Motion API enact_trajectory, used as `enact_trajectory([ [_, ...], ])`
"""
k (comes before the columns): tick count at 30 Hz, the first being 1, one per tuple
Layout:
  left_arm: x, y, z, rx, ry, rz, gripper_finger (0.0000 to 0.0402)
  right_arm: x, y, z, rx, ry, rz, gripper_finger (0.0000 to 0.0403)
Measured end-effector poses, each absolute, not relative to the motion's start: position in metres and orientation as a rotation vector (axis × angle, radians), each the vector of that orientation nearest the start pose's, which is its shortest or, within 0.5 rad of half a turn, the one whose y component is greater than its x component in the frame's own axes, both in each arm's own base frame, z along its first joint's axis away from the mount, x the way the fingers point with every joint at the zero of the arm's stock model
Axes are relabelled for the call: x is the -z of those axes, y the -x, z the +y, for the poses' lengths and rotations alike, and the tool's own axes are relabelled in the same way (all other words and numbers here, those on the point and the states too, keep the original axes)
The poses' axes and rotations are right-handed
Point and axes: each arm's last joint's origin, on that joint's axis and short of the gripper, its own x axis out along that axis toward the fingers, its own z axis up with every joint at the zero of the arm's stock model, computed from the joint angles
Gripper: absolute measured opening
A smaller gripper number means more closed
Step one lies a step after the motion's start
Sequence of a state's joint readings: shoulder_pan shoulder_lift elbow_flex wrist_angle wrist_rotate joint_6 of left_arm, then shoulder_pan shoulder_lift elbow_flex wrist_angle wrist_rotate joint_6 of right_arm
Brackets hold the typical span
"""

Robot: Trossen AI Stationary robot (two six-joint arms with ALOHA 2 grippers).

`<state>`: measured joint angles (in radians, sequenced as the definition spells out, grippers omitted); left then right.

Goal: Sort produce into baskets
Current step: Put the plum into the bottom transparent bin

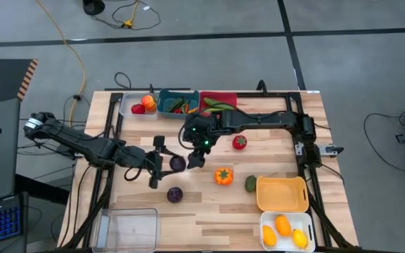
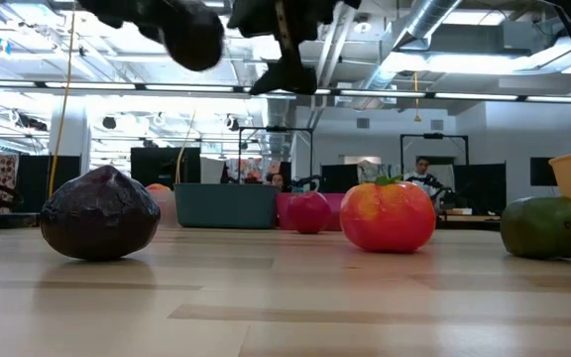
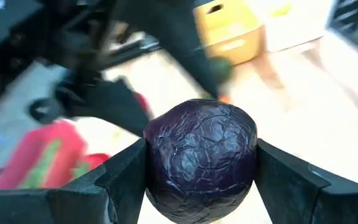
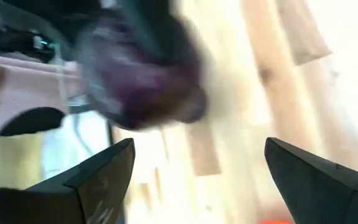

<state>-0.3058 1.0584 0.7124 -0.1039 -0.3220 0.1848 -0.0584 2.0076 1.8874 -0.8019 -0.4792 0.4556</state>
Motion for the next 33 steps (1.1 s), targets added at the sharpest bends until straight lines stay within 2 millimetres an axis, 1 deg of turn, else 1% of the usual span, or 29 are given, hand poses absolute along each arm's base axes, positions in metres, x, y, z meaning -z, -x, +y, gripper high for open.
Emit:
enact_trajectory([
  [3, -0.269, -0.209, -0.061, 0.104, -0.199, 0.448, 0.0248, -0.296, -0.434, -0.019, -0.141, -0.608, 1.008, 0.0385],
  [6, -0.269, -0.197, -0.063, 0.192, -0.025, 0.516, 0.0248, -0.293, -0.43, -0.026, -0.111, -0.58, 1.04, 0.0385],
  [11, -0.261, -0.178, -0.073, 0.337, 0.312, 0.748, 0.0248, -0.293, -0.429, -0.035, -0.079, -0.561, 1.04, 0.0385],
  [15, -0.255, -0.167, -0.088, 0.407, 0.496, 0.925, 0.0248, -0.293, -0.43, -0.038, -0.076, -0.562, 1.03, 0.0385],
  [23, -0.255, -0.152, -0.112, 0.437, 0.653, 1.051, 0.0249, -0.293, -0.43, -0.037, -0.077, -0.561, 1.032, 0.0385],
  [28, -0.254, -0.144, -0.123, 0.426, 0.721, 1.107, 0.0249, -0.293, -0.429, -0.037, -0.077, -0.56, 1.032, 0.0385],
  [30, -0.254, -0.141, -0.126, 0.446, 0.746, 1.147, 0.0249, -0.293, -0.429, -0.037, -0.077, -0.56, 1.033, 0.0385],
  [33, -0.253, -0.136, -0.13, 0.465, 0.745, 1.191, 0.0249, -0.293, -0.43, -0.037, -0.077, -0.56, 1.032, 0.0385],
])
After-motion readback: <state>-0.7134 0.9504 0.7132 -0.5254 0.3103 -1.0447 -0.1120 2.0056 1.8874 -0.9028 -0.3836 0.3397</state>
